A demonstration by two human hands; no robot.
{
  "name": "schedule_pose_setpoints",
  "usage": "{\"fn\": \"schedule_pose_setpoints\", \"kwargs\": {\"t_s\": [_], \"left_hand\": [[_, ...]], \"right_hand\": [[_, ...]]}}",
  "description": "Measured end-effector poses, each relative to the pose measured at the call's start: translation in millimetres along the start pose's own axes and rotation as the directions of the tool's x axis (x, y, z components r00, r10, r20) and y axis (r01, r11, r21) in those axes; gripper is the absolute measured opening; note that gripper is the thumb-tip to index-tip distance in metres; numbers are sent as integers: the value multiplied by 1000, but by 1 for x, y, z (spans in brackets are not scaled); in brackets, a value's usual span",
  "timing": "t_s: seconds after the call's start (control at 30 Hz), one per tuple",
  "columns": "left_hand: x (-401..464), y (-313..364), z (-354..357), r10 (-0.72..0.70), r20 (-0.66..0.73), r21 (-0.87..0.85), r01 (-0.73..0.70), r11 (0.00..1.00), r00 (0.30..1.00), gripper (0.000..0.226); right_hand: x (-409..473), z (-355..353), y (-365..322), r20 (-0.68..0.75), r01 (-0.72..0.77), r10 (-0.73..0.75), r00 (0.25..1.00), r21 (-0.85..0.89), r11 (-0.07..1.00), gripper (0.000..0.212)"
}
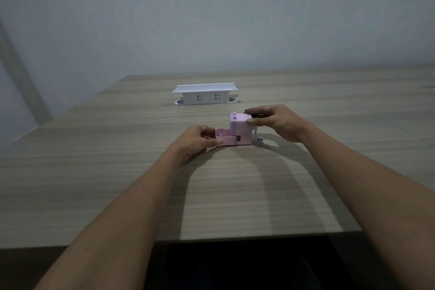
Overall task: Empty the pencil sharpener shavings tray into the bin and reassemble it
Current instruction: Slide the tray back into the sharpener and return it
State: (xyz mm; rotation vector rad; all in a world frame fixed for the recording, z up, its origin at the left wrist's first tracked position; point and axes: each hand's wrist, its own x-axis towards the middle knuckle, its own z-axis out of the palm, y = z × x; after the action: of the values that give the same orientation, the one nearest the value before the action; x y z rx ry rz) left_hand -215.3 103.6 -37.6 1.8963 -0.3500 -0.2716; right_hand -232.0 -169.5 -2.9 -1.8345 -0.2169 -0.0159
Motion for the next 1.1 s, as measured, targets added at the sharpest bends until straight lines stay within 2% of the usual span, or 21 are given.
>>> {"fn": "schedule_pose_setpoints", "kwargs": {"t_s": [0.33,0.5,0.87,1.1], "left_hand": [[6,-1,15,43,19,-55,-42,998,999,44],[16,4,30,40,34,13,-41,999,999,52],[13,9,28,28,53,-3,-28,1000,998,59],[12,12,35,103,18,-40,-102,994,995,47]], "right_hand": [[6,0,2,26,-5,4,1000,15,1000,48],[8,2,6,21,1,-2,1000,28,1000,49],[-7,8,13,-27,42,-40,999,60,997,55],[-8,11,22,-2,64,-64,998,55,996,51]]}}
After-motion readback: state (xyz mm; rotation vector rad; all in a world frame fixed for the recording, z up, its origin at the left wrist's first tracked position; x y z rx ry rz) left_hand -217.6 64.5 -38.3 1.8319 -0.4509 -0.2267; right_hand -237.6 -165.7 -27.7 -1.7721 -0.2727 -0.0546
